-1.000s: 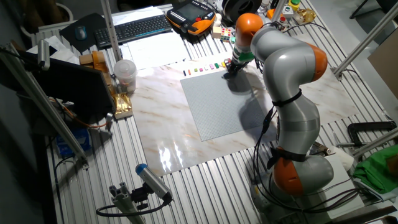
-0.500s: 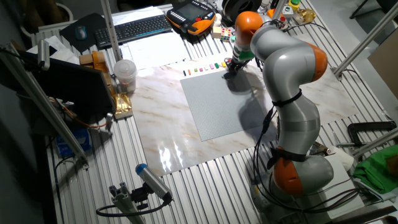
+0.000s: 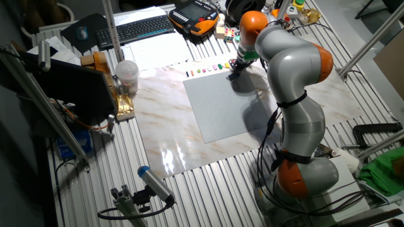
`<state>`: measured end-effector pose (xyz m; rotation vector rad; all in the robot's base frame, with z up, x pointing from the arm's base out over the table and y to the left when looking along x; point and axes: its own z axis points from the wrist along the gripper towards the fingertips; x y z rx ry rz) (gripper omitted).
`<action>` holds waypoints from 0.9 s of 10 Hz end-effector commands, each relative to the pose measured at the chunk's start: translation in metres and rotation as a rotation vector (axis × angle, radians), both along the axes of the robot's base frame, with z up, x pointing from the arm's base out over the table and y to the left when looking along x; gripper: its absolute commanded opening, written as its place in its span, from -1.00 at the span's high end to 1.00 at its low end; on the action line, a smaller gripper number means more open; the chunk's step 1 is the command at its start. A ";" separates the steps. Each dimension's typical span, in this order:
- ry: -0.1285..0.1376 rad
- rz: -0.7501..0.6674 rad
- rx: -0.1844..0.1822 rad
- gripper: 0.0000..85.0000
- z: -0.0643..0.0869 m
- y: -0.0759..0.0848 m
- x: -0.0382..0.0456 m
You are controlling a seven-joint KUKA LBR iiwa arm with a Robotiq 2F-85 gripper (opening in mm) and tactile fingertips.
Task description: Build with small Lego blocks
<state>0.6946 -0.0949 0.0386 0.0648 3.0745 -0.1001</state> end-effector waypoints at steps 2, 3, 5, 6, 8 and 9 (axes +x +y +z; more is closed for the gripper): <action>-0.002 0.000 0.001 0.98 -0.002 0.000 0.0005; -0.003 0.000 0.002 0.98 -0.002 0.000 0.0005; -0.005 0.002 0.002 0.98 -0.004 0.000 0.0006; -0.006 0.002 0.002 0.98 -0.004 0.001 0.0006; -0.008 0.002 0.002 0.98 -0.006 0.001 0.0004; -0.008 0.002 0.002 0.98 -0.006 0.001 0.0005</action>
